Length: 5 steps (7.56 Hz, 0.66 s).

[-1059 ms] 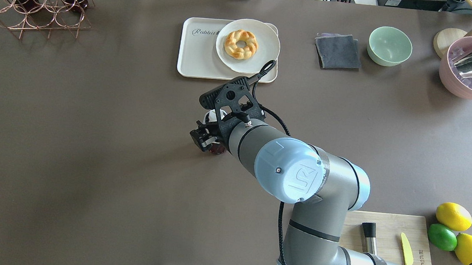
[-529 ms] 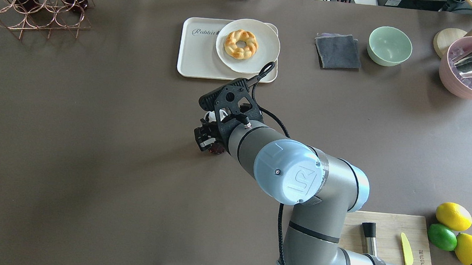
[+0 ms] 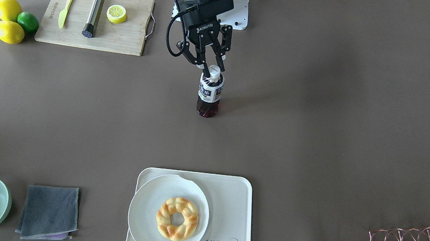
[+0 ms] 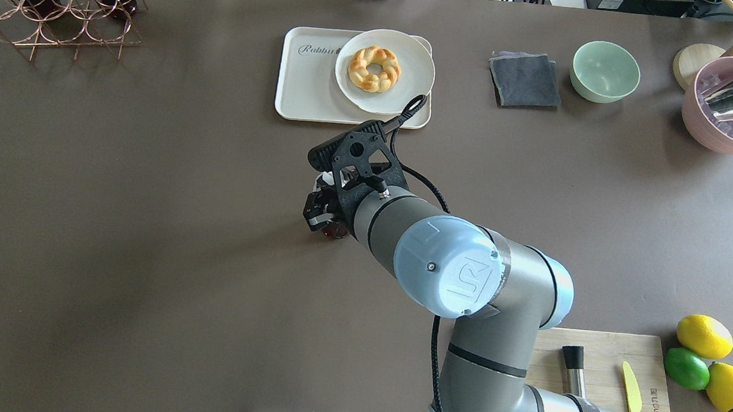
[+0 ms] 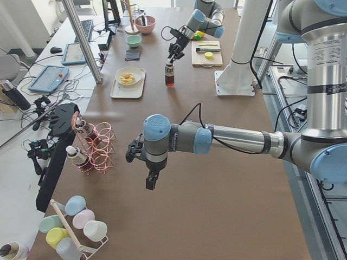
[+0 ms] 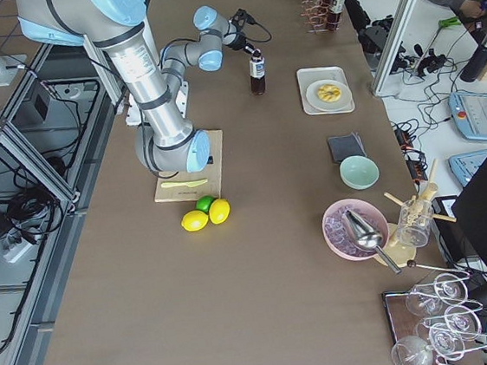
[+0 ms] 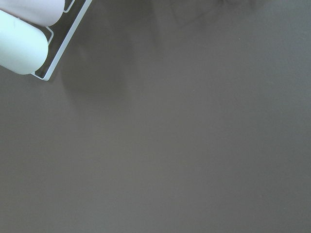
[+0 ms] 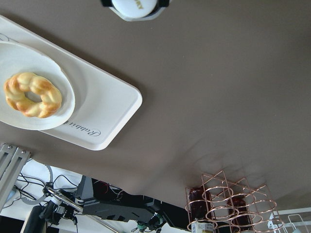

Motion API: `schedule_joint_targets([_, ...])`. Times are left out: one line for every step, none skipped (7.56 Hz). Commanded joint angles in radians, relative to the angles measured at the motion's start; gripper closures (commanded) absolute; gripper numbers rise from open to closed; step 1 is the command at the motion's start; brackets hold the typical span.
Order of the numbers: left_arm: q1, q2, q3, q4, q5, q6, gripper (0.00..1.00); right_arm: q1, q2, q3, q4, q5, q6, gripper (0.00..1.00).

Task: Place tea on tray
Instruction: 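Close the right gripper around the tea bottle, then lift the tea bottle with the right gripper toward the white tray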

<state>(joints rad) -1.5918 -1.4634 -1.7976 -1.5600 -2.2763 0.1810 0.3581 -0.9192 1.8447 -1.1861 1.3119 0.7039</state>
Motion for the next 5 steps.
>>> schedule_joint_targets([-0.002,0.002,-0.008,0.0,0.0,0.0,0.0,0.064,0.051,-0.01,-0.013,0.007,0.003,1.0])
schedule_joint_targets([-0.002,0.002,-0.009,0.006,-0.003,0.0,0.0,0.108,0.081,-0.057,-0.013,0.032,0.022,1.0])
schedule_joint_targets([-0.002,0.002,0.004,0.011,-0.002,-0.002,0.0,0.163,0.161,-0.152,-0.012,0.082,0.035,1.0])
schedule_joint_targets([-0.002,0.003,0.004,0.012,0.0,0.0,0.0,0.217,0.24,-0.256,-0.01,0.116,0.037,1.0])
schedule_joint_targets([-0.008,0.033,-0.003,0.008,-0.002,0.0,0.0,0.243,0.329,-0.371,-0.007,0.125,0.039,1.0])
